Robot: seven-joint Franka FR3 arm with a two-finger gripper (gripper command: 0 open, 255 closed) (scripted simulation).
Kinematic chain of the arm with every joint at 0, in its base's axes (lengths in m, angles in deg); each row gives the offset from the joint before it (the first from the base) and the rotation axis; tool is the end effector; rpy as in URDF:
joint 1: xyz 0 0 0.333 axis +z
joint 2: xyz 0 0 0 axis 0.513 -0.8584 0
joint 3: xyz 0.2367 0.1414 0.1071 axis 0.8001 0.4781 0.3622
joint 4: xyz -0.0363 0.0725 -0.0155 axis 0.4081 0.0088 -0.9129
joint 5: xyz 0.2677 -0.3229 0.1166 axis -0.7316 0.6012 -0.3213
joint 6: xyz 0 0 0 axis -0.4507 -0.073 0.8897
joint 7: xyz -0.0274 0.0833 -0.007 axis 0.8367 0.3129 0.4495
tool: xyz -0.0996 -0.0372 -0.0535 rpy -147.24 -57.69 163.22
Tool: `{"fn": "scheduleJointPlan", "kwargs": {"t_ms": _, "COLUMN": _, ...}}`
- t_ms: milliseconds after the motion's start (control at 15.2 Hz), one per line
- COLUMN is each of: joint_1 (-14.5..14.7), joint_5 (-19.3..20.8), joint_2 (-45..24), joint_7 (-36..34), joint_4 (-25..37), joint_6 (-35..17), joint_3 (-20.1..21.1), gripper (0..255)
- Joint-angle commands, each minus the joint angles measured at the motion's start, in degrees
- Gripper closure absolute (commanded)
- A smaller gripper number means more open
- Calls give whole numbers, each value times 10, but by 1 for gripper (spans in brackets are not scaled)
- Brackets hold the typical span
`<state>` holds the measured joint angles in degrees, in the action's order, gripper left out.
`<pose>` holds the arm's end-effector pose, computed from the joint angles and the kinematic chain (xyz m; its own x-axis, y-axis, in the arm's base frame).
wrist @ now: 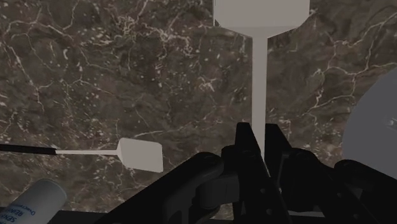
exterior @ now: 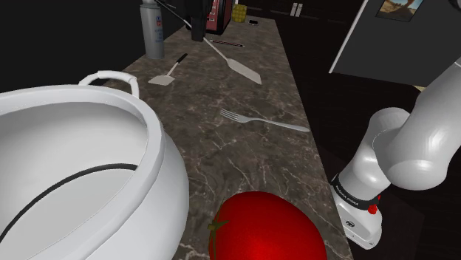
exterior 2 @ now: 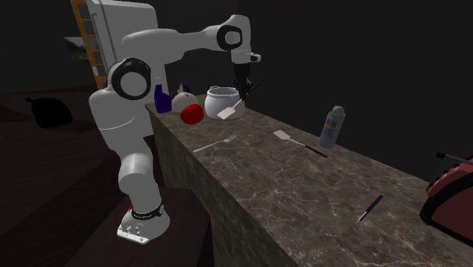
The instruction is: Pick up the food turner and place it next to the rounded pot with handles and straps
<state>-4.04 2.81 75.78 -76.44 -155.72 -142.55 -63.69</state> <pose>0.4094 0.3792 0.6543 0.7485 0.6598 0.0660 0.6613 -0.7501 -0.0005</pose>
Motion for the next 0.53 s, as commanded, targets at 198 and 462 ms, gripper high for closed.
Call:
{"fn": "scheduleJointPlan", "kwargs": {"t_ms": 198, "joint_1": 0, "joint_5": -4, "joint_2": 16, "joint_7": 4, "joint_4": -56, "joint_6": -41, "joint_3": -2, "gripper": 255}}
{"fn": "scheduleJointPlan", "kwargs": {"t_ms": 462, "joint_1": 0, "joint_5": -6, "joint_2": 25, "joint_7": 5, "joint_4": -97, "joint_6": -73, "joint_3": -2, "gripper": 255}}
